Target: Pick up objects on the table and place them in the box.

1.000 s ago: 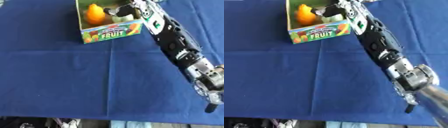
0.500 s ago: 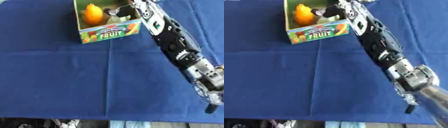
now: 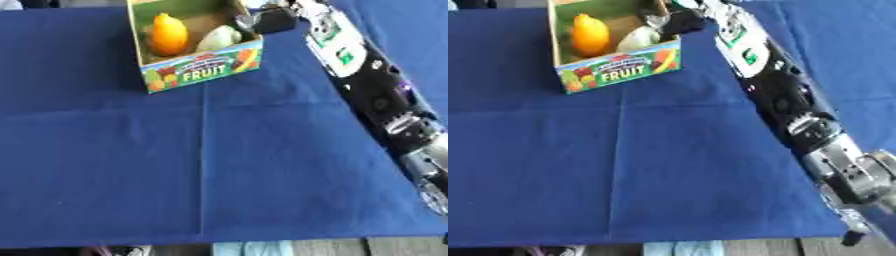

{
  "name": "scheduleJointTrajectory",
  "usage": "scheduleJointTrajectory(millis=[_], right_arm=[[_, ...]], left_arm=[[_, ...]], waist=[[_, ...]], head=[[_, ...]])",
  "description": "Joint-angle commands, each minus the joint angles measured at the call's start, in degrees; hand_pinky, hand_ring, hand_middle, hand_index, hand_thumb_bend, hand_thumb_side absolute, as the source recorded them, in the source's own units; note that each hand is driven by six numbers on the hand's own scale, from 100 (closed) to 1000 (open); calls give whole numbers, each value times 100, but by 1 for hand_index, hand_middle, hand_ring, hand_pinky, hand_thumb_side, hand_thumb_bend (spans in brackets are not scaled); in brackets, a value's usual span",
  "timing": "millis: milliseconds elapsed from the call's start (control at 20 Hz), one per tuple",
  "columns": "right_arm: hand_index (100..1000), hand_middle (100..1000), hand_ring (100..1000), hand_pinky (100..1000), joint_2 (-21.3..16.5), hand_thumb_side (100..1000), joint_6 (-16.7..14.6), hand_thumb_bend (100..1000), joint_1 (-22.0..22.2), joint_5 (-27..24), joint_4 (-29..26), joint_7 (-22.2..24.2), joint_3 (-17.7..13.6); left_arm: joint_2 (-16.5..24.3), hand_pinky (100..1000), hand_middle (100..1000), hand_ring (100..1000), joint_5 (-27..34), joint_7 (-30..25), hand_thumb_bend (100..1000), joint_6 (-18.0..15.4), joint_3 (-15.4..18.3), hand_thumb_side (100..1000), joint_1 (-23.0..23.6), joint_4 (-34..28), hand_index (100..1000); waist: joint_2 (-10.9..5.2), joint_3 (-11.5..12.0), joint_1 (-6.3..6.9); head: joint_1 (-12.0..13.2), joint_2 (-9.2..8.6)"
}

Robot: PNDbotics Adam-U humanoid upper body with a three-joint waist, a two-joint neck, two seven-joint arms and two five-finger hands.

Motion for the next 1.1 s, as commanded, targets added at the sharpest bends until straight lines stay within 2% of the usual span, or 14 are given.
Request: scheduleJointTrajectory(millis=[50, 100, 250, 350, 450, 800, 1100], right_arm=[[933, 749, 737, 741, -391, 332, 212, 244, 292, -1030, -878, 49, -183], [931, 740, 717, 698, -459, 338, 305, 199, 477, -1316, -1111, 15, -266], [929, 729, 700, 674, -612, 343, 484, 157, 1014, -1995, -1824, -82, -510], [928, 719, 694, 675, -647, 376, 539, 111, 1360, -2286, -2227, -140, -665], [928, 717, 696, 685, -655, 381, 550, 107, 1677, -2444, -2564, -174, -798], [927, 702, 695, 694, -455, 384, 536, 100, 2463, -2443, -3135, -367, -1179], [925, 691, 690, 694, -219, 388, 535, 100, 2903, -2274, -3262, -487, -1355]], left_arm=[[188, 618, 656, 601, -37, 141, 421, 24, 138, 588, 40, -109, 787], [191, 617, 655, 600, -39, 183, 420, 34, 167, 587, 70, -109, 787], [193, 614, 653, 599, -29, 285, 418, 40, 223, 584, 125, -109, 785], [198, 613, 651, 598, -18, 336, 416, 32, 250, 583, 151, -109, 784], [192, 611, 649, 596, -3, 389, 414, 26, 277, 581, 176, -109, 783], [200, 598, 634, 581, 49, 530, 404, 11, 329, 571, 239, -109, 777], [207, 591, 625, 572, 133, 664, 373, -9, 369, 541, 270, -109, 772]], waist=[[-121, -71, -2], [-119, -112, -1], [-110, -230, 18], [-101, -291, 29], [-97, -355, 42], [-99, -440, 59], [-105, -489, 51]], head=[[176, 28], [224, 28], [350, 28], [438, 28], [523, 28], [685, 25], [771, -105]])
